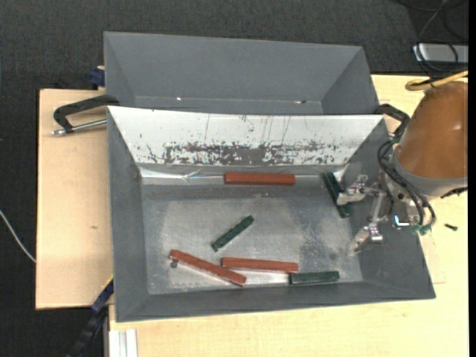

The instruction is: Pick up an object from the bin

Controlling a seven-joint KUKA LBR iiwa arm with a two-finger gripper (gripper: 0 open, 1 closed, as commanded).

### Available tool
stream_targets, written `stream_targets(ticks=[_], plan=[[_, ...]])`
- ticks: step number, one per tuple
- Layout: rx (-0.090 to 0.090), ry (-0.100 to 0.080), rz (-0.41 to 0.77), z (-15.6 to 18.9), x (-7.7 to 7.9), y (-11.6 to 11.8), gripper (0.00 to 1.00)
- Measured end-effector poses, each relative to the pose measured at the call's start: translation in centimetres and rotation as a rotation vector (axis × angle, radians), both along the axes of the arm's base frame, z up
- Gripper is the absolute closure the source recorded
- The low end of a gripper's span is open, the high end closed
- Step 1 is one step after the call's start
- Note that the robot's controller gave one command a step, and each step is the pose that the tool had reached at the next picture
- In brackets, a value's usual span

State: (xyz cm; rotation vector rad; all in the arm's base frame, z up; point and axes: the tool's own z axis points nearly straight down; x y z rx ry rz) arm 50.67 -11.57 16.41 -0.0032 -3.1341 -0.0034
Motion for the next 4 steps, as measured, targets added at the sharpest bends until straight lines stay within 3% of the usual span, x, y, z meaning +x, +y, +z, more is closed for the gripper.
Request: stream_targets(ticks=[1,2,3,4], plan=[[-0.001,-0.007,0.002,0.4,0.1,0.1,0.0],[-0.005,-0.016,0.07,-1.8,0.2,2.0,0.0],[0.0,-0.005,0.151,-5.7,-0.5,7.6,0.0],[0.0,-0.008,0.178,-2.9,-0.6,11.7,0.0]])
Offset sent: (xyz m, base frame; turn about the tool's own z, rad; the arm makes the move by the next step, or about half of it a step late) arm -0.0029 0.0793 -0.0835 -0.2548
